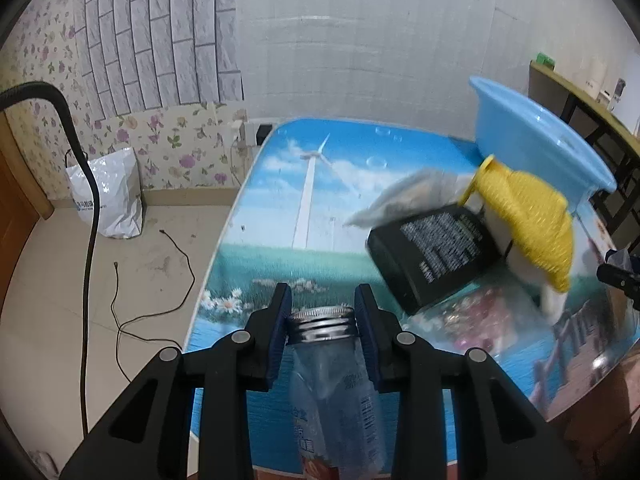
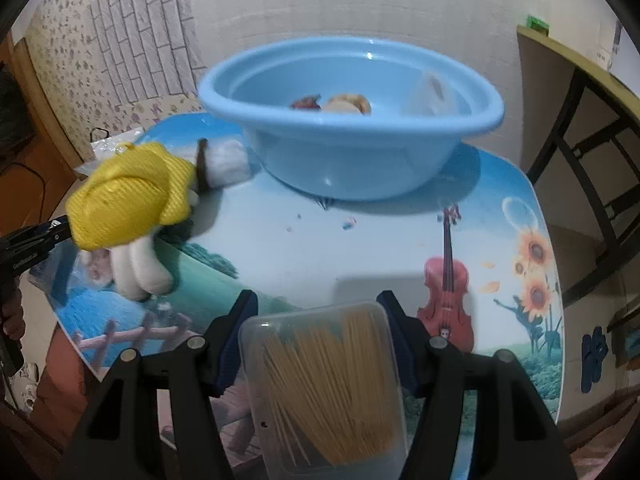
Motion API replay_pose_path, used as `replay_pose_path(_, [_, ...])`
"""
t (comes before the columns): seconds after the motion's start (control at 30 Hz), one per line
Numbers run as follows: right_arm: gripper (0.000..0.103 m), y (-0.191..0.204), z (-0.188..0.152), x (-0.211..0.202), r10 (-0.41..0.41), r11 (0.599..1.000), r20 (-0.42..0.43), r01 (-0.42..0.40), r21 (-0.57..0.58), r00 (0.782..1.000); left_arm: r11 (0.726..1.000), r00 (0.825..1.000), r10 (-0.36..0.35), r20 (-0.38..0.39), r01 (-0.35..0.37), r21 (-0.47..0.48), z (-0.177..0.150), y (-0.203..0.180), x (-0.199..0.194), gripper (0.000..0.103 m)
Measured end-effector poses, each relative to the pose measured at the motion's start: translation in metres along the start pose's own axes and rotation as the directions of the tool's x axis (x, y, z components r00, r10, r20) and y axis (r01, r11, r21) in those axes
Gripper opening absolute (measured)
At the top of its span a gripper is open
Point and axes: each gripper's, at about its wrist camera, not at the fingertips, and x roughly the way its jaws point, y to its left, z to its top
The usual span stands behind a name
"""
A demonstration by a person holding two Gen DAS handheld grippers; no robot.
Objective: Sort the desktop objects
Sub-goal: 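Carry the pill bottle and toothpick box into the blue basin and release them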
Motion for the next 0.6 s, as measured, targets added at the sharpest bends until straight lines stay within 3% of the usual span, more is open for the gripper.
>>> replay_pose_path(0.37, [0.061,0.02,0.019,-0.038,0.065,0.995,0.103,-0.057,-0.085,0.993,0.998,0.995,-0.065,0.08,0.062,0.031,0.03,-0.025,-0.042,0.031])
replay_pose_path(0.6, [0.061,0.02,0.023,-0.049,0.082,0.994,0.134,-0.071,-0.085,0.988,0.995,0.992,-0.087,0.088,0.083,0.048,0.036,-0.038,-0.05,0.031])
